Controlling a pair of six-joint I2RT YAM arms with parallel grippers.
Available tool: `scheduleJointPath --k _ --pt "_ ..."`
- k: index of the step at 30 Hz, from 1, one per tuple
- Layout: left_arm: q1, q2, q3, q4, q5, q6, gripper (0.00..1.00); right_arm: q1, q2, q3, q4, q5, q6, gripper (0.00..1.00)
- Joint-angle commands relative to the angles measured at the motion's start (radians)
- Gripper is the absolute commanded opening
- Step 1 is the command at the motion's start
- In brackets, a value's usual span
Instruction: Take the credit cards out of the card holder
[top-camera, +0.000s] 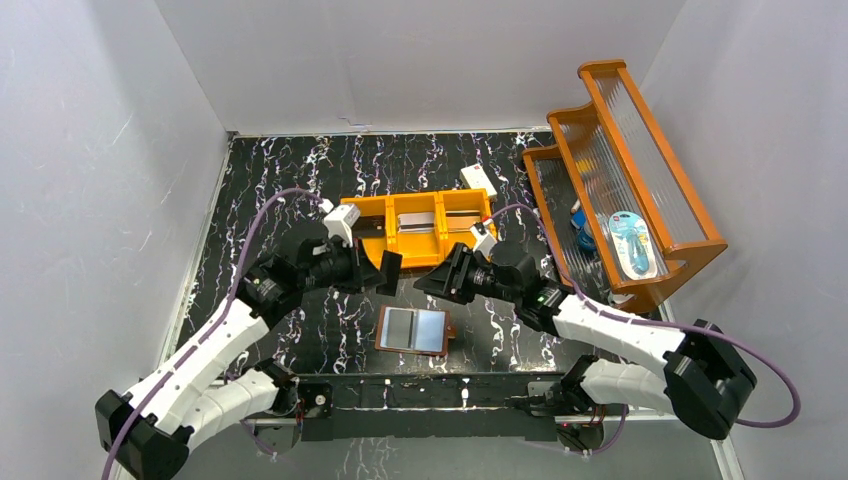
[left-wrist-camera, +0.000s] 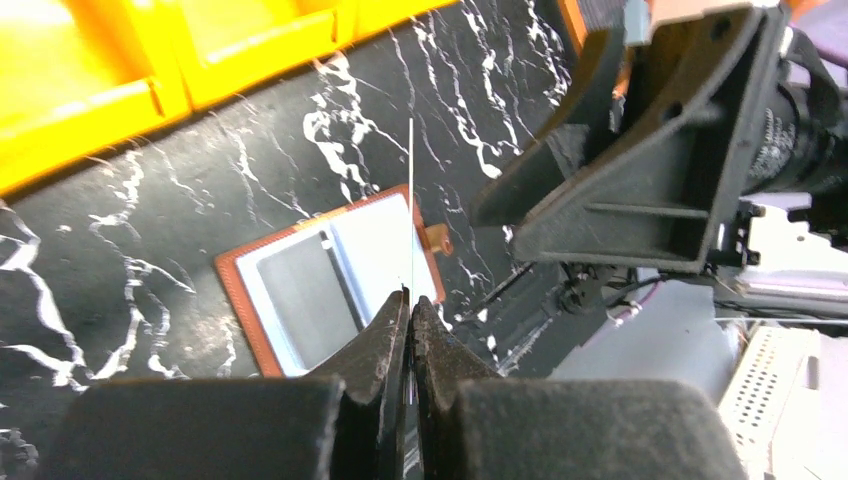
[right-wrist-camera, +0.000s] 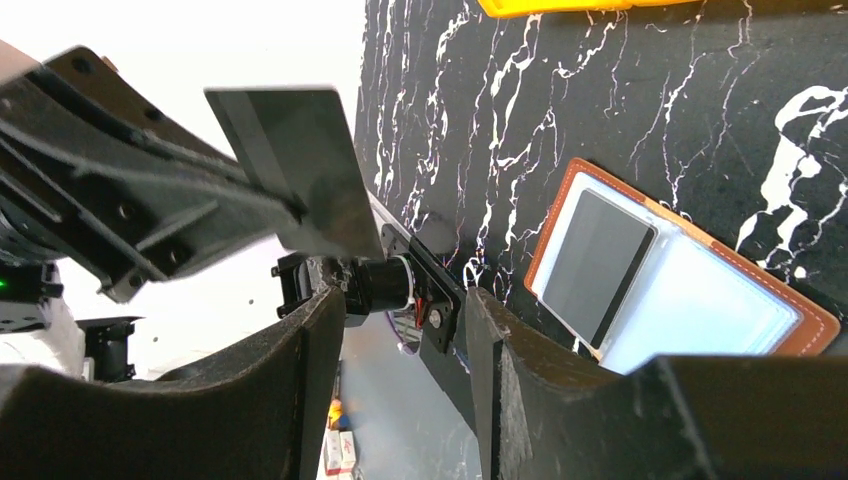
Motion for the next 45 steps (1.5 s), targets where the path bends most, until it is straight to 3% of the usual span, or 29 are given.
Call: scheduleJointPath --k 1,9,15,19,24,26,32,39,45 --pt "0.048 0.060 0.115 -0.097 0.014 0.151 0.00 -0.003 -0.076 -0.012 -0.060 0.063 0.008 0.56" --pt "0.051 0.151 0.230 -0.152 -0.224 0.317 0.00 -0.003 -0.210 -0.063 -0.172 0.166 0.002 0.60" --pt "0.050 0.135 0.203 -0.081 -0.349 0.504 0.00 -0.003 -0.292 -0.126 -0.174 0.182 -0.003 0.78" --pt "0.050 0.105 0.159 0.012 -0.325 0.622 0.00 -0.003 -0.323 -0.147 -0.200 0.209 0.002 0.85" --pt "0.050 0.110 0.139 0.044 -0.275 0.754 0.00 -0.003 -0.332 -0.155 -0.201 0.209 0.004 0.87" --pt "0.050 0.112 0.119 0.043 -0.240 0.890 0.00 -0.003 -0.331 -0.153 -0.211 0.207 0.006 0.87" --pt "0.050 0.118 0.044 0.160 -0.384 1.052 0.00 -0.003 -0.333 -0.161 -0.249 0.199 0.028 0.87" --pt "0.060 0.239 0.104 0.128 -0.389 1.234 0.00 -0.003 -0.331 -0.239 -0.172 0.193 0.102 0.88" --pt "0.089 0.327 0.145 0.134 -0.351 1.323 0.00 -0.003 -0.327 -0.233 -0.204 0.191 0.105 0.88"
